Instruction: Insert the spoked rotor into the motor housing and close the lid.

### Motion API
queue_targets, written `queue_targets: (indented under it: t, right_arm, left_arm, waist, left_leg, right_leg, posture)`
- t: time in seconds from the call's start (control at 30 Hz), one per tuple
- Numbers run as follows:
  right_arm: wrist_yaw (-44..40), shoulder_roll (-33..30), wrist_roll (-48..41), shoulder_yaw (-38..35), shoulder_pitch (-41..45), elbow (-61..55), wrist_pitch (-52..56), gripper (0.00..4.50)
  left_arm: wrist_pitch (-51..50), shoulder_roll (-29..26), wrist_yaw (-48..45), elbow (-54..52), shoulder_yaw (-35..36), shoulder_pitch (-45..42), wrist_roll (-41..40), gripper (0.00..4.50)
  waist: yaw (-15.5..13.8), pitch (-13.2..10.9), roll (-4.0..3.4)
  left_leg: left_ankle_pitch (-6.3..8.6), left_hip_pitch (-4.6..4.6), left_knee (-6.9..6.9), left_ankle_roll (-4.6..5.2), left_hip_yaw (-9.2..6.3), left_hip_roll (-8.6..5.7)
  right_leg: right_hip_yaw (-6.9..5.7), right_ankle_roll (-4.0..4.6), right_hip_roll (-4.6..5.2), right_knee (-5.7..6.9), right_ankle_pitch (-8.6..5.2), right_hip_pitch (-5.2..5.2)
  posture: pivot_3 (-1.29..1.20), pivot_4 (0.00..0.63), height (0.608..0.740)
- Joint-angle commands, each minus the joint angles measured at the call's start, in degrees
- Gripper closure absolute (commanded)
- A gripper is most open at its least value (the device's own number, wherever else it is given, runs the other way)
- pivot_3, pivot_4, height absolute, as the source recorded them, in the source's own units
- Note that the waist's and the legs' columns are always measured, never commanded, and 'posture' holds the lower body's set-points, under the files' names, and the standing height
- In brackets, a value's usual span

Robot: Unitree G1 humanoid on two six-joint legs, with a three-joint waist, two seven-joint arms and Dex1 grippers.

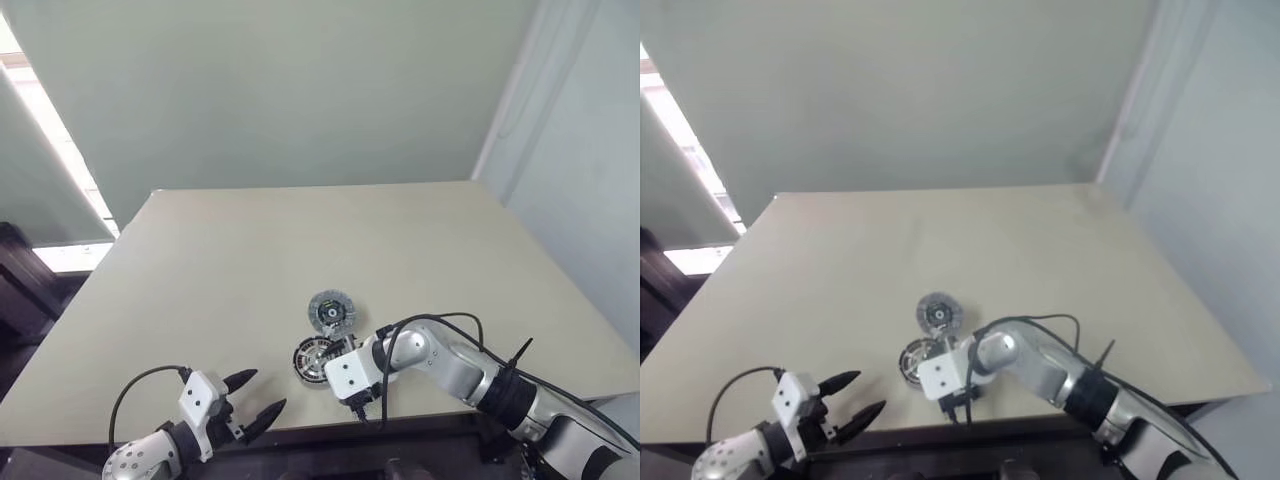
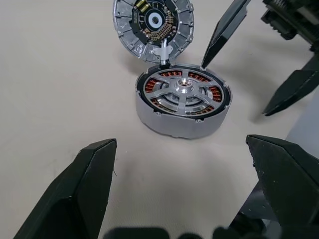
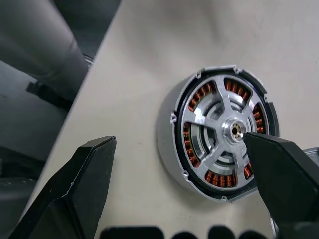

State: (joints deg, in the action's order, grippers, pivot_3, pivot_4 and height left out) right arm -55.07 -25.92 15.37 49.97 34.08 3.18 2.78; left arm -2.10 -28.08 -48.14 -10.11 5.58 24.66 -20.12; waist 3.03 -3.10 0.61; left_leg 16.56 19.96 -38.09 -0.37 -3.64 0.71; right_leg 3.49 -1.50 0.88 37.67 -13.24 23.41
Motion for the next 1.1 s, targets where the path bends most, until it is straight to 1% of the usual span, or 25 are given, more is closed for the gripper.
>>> queue_targets:
  t: [0.03,0.23,0.7,0.8,0.9,1.0,1.1]
  right_arm:
    - [0.6,1.0,1.4,-2.5,-0.1,0.8,-2.4,0.04]
    - [0.8,1.9,3.9,-2.8,-0.8,3.3,-5.1,0.04]
    - [0.6,3.0,6.6,-4.1,-2.1,5.4,-7.8,0.04]
    - [0.9,3.4,7.1,-4.4,-2.2,5.8,-8.5,0.65]
    - [1.1,3.7,7.3,-4.7,-2.2,6.3,-9.1,1.66]
    - [1.2,4.2,7.7,-5.0,-2.3,6.7,-9.7,2.81]
    - [1.5,4.6,8.3,-5.5,-2.2,7.0,-9.9,3.81]
  left_arm:
    - [0.3,-0.7,-0.4,-2.0,0.4,-0.2,-0.5,0.0]
    - [0.4,-1.0,-0.5,-1.7,0.3,-0.4,-0.5,0.0]
    - [0.8,-0.9,-1.1,-0.6,0.4,-1.1,-0.3,0.0]
    - [1.0,-0.9,-1.2,-0.4,0.4,-1.2,-0.2,0.0]
    - [1.2,-0.9,-1.2,-0.2,0.4,-1.3,-0.2,0.0]
    - [1.4,-0.8,-1.2,0.0,0.4,-1.4,-0.1,0.0]
    - [1.5,-0.8,-1.3,0.2,0.5,-1.4,-0.1,0.0]
  waist:
    - [0.0,0.0,0.0]
    - [0.0,0.0,0.0]
    - [0.0,0.0,0.0]
    - [0.0,0.0,0.0]
    - [0.0,0.0,0.0]
    - [0.0,0.0,0.0]
    - [0.0,0.0,0.01]
  left_leg:
    - [0.0,0.0,0.0,0.0,0.0,0.0]
    - [0.0,-0.01,0.0,0.0,0.02,-0.01]
    - [0.0,-0.03,0.0,0.0,0.02,-0.01]
    - [0.0,-0.04,0.0,0.0,0.03,-0.01]
    - [0.0,-0.04,0.0,0.0,0.03,-0.01]
    - [0.0,-0.06,0.0,0.0,0.03,-0.01]
    - [0.0,-0.07,0.0,0.0,0.03,-0.01]
  right_leg:
    - [0.0,0.0,0.0,-0.01,0.0,0.0]
    - [0.03,0.0,0.01,0.0,0.0,0.0]
    - [0.04,0.0,0.0,0.01,0.0,-0.03]
    - [0.04,0.0,0.0,0.01,0.0,-0.04]
    - [0.04,0.0,0.0,0.01,0.0,-0.04]
    - [0.05,0.0,0.0,0.02,0.0,-0.06]
    - [0.04,0.0,0.0,0.01,0.0,-0.07]
  posture:
    - [0.0,0.0,0.74]
    - [0.0,0.0,0.74]
    - [0.0,0.0,0.74]
    - [0.0,0.0,0.74]
    - [0.0,0.0,0.74]
    - [0.0,0.0,0.74]
    - [0.0,0.0,0.74]
